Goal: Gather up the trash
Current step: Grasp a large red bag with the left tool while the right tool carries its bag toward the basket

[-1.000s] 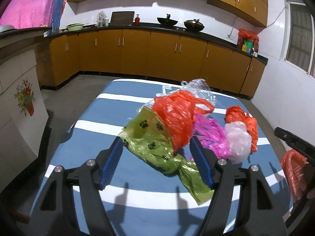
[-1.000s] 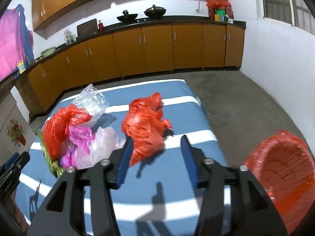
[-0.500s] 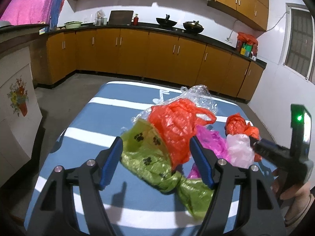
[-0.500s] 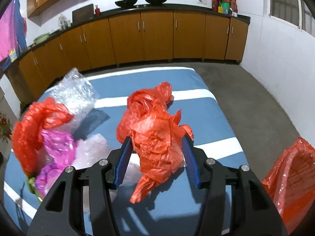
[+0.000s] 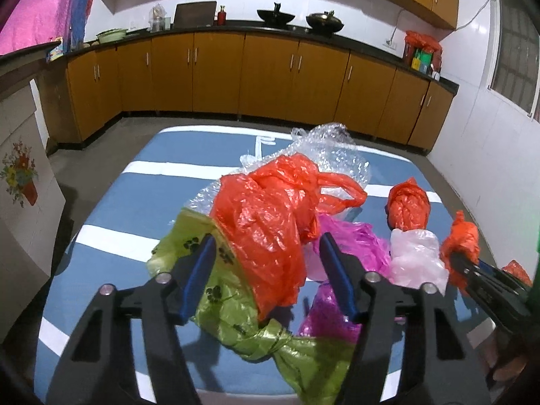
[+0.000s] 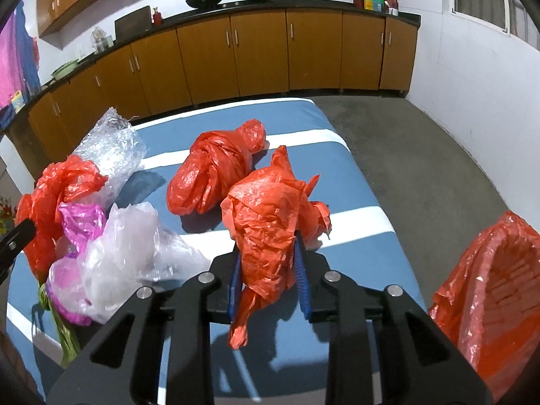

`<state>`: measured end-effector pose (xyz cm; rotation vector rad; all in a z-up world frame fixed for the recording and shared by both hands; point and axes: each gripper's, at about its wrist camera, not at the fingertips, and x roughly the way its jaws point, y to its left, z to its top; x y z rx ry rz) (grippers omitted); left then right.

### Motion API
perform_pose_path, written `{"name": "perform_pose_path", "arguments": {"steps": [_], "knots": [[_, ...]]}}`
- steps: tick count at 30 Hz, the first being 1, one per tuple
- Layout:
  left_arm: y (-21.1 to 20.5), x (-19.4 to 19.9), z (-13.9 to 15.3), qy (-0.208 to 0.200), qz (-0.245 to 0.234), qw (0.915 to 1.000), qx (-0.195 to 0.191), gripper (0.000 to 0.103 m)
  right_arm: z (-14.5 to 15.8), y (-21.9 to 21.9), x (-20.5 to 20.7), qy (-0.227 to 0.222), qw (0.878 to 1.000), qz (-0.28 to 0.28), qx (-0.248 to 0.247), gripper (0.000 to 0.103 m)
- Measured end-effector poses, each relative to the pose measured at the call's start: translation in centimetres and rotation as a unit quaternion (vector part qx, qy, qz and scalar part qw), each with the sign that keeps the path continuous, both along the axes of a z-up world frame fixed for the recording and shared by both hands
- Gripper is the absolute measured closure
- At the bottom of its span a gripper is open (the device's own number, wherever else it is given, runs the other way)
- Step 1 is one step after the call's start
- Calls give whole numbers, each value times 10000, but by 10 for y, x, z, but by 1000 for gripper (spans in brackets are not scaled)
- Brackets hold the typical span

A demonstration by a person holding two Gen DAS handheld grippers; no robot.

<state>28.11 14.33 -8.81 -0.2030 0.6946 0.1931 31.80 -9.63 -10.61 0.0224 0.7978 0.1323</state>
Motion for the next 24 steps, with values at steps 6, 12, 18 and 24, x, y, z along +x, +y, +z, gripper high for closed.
{"name": "perform_pose_path", "arguments": {"steps": [6,12,18,24], "knots": [[2,12,-5,164,-131,9997,-143,86,1,-5,-9,14,10000,22,-5,76],[0,-1,8,-145,-336,9989,-299,93,5,-12,-16,-5,10000,22,43,76],[-7,-16,27,-378,-448,9977,-335,93,21,-18,-30,-143,9998,33,136,76],[-13,-32,49,-596,-437,9967,-347,93,43,-27,-46,-352,9991,55,234,76]]}}
